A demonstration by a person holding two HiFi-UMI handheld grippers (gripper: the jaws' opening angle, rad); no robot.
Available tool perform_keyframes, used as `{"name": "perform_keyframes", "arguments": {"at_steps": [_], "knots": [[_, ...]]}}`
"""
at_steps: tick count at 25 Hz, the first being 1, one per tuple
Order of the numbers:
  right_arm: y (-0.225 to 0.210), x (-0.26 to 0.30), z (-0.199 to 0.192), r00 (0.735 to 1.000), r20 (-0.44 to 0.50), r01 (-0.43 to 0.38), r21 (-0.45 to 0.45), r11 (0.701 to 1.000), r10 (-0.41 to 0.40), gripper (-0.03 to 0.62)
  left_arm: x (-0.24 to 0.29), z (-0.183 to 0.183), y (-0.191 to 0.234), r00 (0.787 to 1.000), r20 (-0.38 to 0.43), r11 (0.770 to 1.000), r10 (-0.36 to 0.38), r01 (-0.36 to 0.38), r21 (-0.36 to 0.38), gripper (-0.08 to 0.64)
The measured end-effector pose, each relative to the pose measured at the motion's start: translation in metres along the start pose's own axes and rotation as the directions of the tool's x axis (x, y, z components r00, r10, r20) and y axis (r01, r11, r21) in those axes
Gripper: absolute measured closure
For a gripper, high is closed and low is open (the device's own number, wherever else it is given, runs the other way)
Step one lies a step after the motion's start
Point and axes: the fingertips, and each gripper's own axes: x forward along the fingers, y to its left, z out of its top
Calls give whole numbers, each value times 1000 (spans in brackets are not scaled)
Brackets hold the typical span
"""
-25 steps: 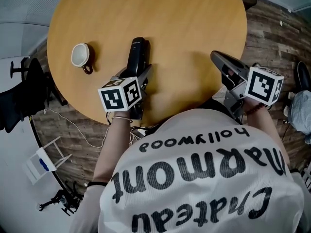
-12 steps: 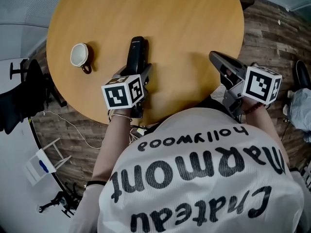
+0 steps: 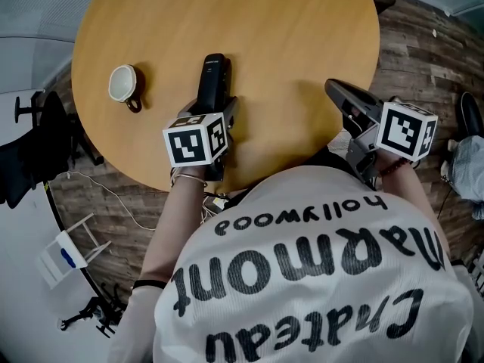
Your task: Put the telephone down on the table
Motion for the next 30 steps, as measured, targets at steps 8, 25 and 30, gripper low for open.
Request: {"name": "perform_keyframes", "arguments": {"at_steps": [8, 25, 30], "knots": [[-1, -1, 0, 1000, 0, 7, 11, 1000, -7, 577, 0, 1, 0, 1000, -1, 1000, 7, -7, 7, 272], [-1, 0, -1, 1000, -10, -6, 5, 1000, 6, 577, 2, 2, 1, 1000, -2, 1000, 23, -23, 7, 279], [-5, 0, -4, 1000, -14, 5, 19, 1000, -5, 577, 4, 1, 0, 998, -13, 998, 59, -59, 30, 279]]}}
